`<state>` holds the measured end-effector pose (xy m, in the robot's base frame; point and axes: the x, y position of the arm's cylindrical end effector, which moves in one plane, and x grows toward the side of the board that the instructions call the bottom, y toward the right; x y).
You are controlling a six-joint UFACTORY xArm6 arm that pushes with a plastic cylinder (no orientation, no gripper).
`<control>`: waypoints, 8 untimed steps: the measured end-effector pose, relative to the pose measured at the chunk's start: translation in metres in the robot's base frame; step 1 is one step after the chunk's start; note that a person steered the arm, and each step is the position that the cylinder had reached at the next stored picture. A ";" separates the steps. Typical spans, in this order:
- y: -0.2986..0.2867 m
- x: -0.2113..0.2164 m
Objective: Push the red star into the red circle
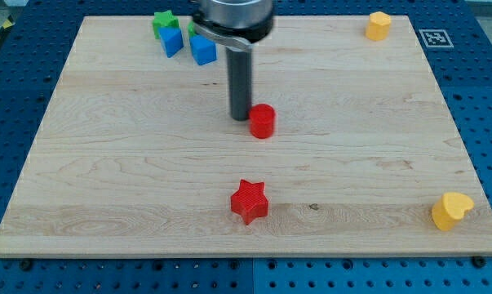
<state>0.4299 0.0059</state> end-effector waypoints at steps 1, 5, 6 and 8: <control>0.043 0.013; -0.067 0.122; -0.044 0.174; -0.034 0.169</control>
<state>0.5987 -0.0285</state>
